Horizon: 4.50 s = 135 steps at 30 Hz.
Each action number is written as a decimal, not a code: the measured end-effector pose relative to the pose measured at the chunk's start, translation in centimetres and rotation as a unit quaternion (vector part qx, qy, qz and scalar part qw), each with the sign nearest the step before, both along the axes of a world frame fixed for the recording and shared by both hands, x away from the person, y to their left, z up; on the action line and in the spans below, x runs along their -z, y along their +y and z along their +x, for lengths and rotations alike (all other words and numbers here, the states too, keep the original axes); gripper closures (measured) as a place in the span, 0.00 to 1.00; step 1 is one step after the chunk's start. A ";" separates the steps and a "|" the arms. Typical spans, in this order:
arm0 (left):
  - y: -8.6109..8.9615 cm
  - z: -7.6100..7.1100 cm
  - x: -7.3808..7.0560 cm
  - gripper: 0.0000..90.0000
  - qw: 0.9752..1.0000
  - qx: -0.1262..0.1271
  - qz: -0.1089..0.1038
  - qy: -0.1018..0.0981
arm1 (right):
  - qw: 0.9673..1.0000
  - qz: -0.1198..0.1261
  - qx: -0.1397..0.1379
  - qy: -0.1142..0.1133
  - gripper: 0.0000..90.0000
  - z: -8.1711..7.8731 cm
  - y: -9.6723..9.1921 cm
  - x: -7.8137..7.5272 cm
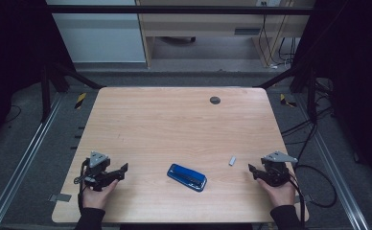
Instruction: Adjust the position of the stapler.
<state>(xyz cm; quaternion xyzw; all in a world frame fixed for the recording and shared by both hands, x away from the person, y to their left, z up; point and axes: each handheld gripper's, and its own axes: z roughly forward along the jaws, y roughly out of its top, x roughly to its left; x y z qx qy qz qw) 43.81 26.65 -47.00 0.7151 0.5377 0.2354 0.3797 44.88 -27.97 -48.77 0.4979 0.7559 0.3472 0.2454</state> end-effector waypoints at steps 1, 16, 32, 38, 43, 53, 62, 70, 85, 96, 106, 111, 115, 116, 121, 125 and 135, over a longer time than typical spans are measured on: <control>0.0 0.0 0.0 0.29 1.000 0.000 0.000 0.000 | 1.000 0.004 -0.001 0.002 0.49 -0.1 0.0 -0.2; -0.1 -0.2 -0.2 0.31 1.000 0.007 0.006 -0.003 | 0.998 0.021 -0.059 0.010 0.52 -0.7 2.1 -3.8; 0.0 -0.3 -0.3 0.32 1.000 0.007 0.014 -0.006 | 0.980 -0.014 -0.188 0.058 0.58 0.8 9.2 -8.4; 0.0 -0.3 -0.3 0.32 1.000 0.009 0.016 -0.004 | 0.971 -0.021 -0.223 0.080 0.59 1.2 11.9 -9.0; -0.1 -0.3 -0.3 0.32 1.000 0.012 0.019 -0.003 | 0.962 -0.040 -0.248 0.103 0.59 1.6 13.8 -9.5; -0.1 -0.3 -0.3 0.32 1.000 0.013 0.020 -0.003 | 0.947 -0.070 -0.279 0.139 0.60 2.3 16.6 -9.8; -0.1 -0.3 -0.3 0.32 1.000 0.015 0.022 -0.004 | 0.937 -0.083 -0.300 0.158 0.57 2.7 19.0 -9.1; -0.1 -0.3 -0.3 0.32 1.000 0.014 0.021 -0.003 | 0.927 -0.108 -0.314 0.172 0.56 3.2 20.7 -7.6; -0.1 -0.2 -0.3 0.32 1.000 0.015 0.022 -0.003 | 0.917 -0.131 -0.324 0.194 0.62 4.0 22.3 -4.4; -0.1 -0.2 -0.3 0.32 1.000 0.014 0.022 -0.004 | 0.911 -0.147 -0.333 0.194 0.72 4.0 22.8 -3.3; -0.1 -0.2 -0.3 0.32 1.000 0.014 0.023 -0.004 | 0.907 -0.162 -0.344 0.183 0.73 3.8 22.9 -3.4; -0.1 -0.2 -0.3 0.32 1.000 0.014 0.022 -0.004 | 0.901 -0.167 -0.358 0.179 0.73 3.6 22.6 -3.7; -0.1 -0.2 -0.3 0.32 1.000 0.014 0.023 -0.005 | 0.893 -0.161 -0.382 0.174 0.73 3.4 22.1 -4.3; -0.1 -0.2 -0.3 0.32 1.000 0.015 0.023 -0.005 | 0.891 -0.164 -0.385 0.174 0.73 3.4 22.0 -4.5; 0.0 -0.2 -0.4 0.32 1.000 0.015 0.024 -0.004 | 0.875 -0.166 -0.420 0.173 0.73 3.1 21.3 -5.3; 0.0 -0.2 -0.3 0.32 1.000 0.015 0.025 -0.005 | 0.860 -0.173 -0.449 0.169 0.73 2.6 20.7 -5.4; -0.1 -0.2 -0.3 0.32 1.000 0.015 0.023 -0.005 | 0.839 -0.186 -0.483 0.171 0.73 2.0 20.1 -4.3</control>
